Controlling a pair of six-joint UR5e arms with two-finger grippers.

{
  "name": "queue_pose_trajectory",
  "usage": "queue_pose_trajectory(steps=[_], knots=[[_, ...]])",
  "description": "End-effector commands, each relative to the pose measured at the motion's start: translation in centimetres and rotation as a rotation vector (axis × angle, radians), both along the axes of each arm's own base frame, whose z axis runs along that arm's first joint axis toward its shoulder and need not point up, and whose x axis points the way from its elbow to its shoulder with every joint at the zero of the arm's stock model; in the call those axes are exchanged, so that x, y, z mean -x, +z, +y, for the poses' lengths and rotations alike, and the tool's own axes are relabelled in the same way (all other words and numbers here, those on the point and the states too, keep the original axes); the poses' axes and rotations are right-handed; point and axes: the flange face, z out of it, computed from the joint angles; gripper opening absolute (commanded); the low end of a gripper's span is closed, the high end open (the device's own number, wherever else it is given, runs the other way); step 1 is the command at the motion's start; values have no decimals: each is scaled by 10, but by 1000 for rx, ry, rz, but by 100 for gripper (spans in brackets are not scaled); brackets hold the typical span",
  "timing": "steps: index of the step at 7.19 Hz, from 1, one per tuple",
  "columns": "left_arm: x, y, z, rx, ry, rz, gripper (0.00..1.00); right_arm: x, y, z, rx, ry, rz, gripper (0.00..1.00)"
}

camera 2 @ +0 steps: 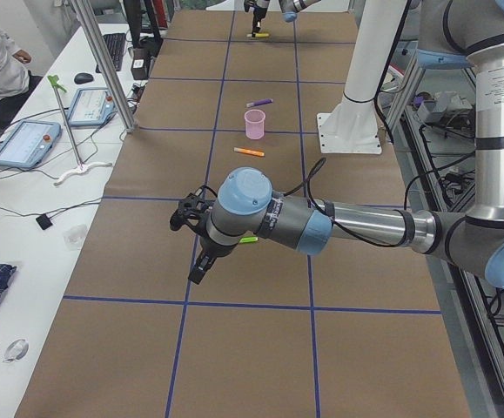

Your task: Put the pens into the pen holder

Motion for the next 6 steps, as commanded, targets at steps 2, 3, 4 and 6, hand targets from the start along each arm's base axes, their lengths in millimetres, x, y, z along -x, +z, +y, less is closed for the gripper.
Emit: queue_pose_trajectory(steps=[2, 3, 4, 6], knots=[[-6, -11, -2, -78, 20, 20, 100, 50, -160, -71, -298, -51, -133, 0], [-9, -16, -3, -88, 27, 23, 100, 94, -202, -87, -371, -109, -169, 0], [-31, -23, -9, -94, 90, 79, 100, 127, -251, -108, -436, -132, -224, 0], [-38, -44, -21, -139, 77, 110, 100, 198, -333, -122, -516, -121, -307, 0]])
